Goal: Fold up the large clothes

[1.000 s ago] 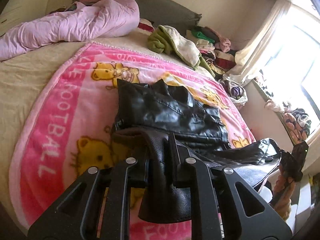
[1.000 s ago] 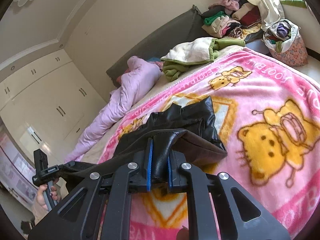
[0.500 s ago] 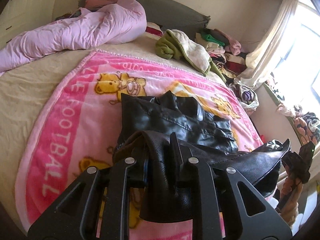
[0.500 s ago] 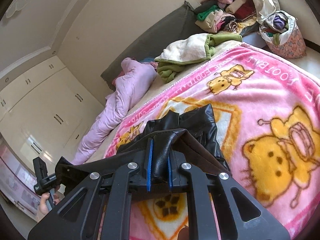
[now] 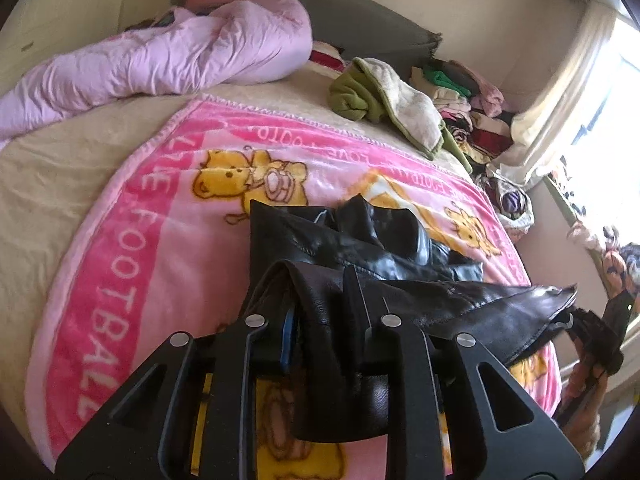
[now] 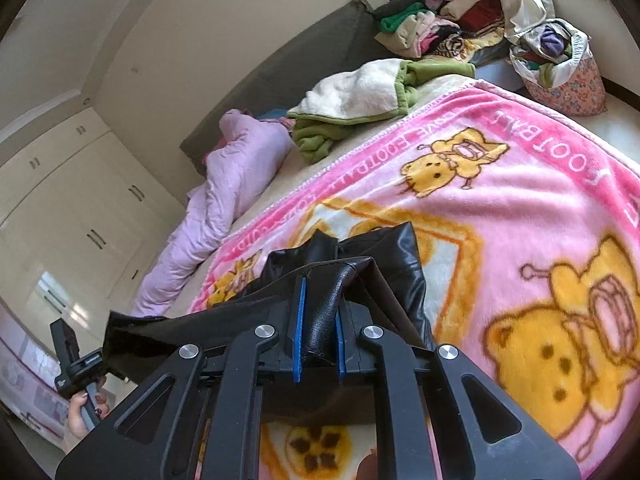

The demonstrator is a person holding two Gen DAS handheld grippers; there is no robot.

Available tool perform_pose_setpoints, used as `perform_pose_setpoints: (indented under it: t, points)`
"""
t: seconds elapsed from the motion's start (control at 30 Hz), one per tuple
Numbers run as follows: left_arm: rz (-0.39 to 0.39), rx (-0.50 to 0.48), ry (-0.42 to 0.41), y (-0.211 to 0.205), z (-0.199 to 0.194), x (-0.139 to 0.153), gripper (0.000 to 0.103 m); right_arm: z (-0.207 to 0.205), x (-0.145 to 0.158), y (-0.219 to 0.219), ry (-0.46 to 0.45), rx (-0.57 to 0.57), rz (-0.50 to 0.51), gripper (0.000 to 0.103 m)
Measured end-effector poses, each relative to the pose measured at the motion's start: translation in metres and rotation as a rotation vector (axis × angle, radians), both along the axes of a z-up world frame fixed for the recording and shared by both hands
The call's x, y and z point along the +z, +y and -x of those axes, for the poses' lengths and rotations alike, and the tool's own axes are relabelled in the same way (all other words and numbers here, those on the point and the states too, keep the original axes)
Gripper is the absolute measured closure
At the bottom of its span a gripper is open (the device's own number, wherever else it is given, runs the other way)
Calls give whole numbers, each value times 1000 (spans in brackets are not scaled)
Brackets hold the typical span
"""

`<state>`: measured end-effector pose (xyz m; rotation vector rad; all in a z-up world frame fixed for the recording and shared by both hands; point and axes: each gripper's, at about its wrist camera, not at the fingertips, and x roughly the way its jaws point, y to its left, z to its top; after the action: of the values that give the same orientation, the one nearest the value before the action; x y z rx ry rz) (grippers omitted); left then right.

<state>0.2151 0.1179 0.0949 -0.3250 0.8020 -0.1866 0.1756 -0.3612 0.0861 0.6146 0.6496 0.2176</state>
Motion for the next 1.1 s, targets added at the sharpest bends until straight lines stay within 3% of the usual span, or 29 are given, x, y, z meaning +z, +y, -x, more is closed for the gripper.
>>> perform_pose_setpoints:
  t: [0.53, 0.7, 0.77, 0.8, 0.83, 0.87, 0.97, 1.1]
  points:
    - [45, 98, 56, 9, -58, -43, 87, -85, -42, 11, 140, -50, 79, 89]
    - [70, 115, 52, 11, -66, -58, 83, -97, -54, 7, 160, -94, 78, 81]
    - [83, 108, 26, 9, -65, -59, 72, -98, -56, 6, 154, -96, 76, 77]
    - [81, 107, 8, 8, -64, -59, 68, -97, -56, 4, 144, -105, 86, 66]
    - [51, 125, -22, 7, -61, -56, 48, -95, -54, 3, 125, -123, 106, 59]
    - [11, 155, -50, 7, -58, -52, 37, -94, -53, 1, 112, -131, 117, 53]
    - [-31, 172, -102, 9, -55, -44, 37, -92, -49, -4, 79, -138, 156, 52]
    - [-165, 175, -106, 4, -60, -48, 37, -96, -55, 0, 78, -101, 269, 44]
